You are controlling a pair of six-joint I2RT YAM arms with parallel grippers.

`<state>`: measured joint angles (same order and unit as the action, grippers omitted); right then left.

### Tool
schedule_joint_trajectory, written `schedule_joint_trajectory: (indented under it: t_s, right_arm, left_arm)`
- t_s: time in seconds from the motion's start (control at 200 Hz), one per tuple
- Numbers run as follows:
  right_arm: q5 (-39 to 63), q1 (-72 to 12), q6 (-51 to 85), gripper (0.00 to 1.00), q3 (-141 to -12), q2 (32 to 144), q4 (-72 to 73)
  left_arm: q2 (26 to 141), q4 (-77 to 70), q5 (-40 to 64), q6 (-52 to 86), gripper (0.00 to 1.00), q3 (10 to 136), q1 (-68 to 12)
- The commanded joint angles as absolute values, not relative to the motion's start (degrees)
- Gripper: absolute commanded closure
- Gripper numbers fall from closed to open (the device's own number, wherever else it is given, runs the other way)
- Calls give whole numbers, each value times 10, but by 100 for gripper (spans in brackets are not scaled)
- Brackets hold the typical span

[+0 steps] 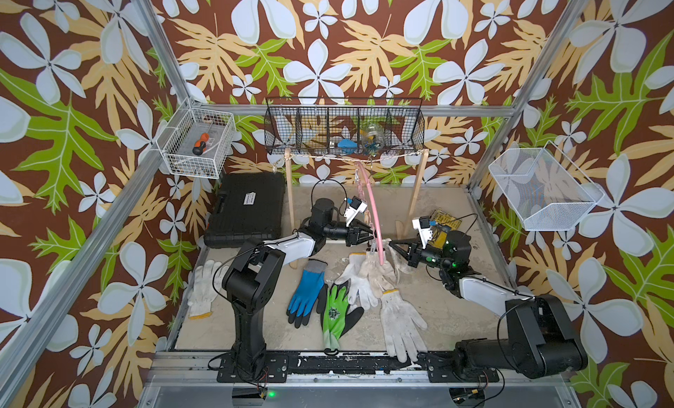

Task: Clip the gloves onto a hanger to dry
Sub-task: Place the glove at the center of the board.

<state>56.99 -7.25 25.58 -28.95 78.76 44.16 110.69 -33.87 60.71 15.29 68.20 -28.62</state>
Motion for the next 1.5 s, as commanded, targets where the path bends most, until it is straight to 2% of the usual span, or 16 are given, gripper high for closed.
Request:
schedule_joint_trajectory:
  t_s: [0.0, 0.31, 0.365, 0.545, 0.801, 0.921, 1.056, 1.211, 1.341, 1.496]
  right_arm:
    - [572, -73, 279, 100, -288, 789, 486]
    - [579, -73, 275, 100, -281, 804, 479]
    - [577, -74, 254, 100, -288, 806, 436]
    - [530, -78, 178, 100, -292, 785, 289]
    - [471, -82, 142, 100, -285, 769, 196]
    - [401, -81, 142, 100, -275, 731, 134]
    - [254, -82, 173, 100, -279, 705, 41]
    - [201, -81, 247, 100, -224, 659, 20]
    - [97, -81, 307, 100, -187, 593, -21]
    - [28, -81, 344, 100, -164, 541, -68]
  left_arm:
    - [1104, -349, 604, 143, 98, 682, -285]
    - [1100, -352, 602, 151, 93, 685, -285]
    - [1099, -354, 603, 154, 100, 687, -285]
    - [1098, -358, 602, 158, 100, 688, -284]
    - [1101, -360, 606, 162, 100, 686, -283]
    - [1096, -349, 603, 152, 100, 685, -283]
    - [1090, -339, 602, 144, 100, 681, -283]
    - [1085, -321, 598, 131, 100, 680, -283]
    - [1084, -307, 596, 122, 100, 683, -283]
    - [1083, -301, 596, 116, 100, 684, -283]
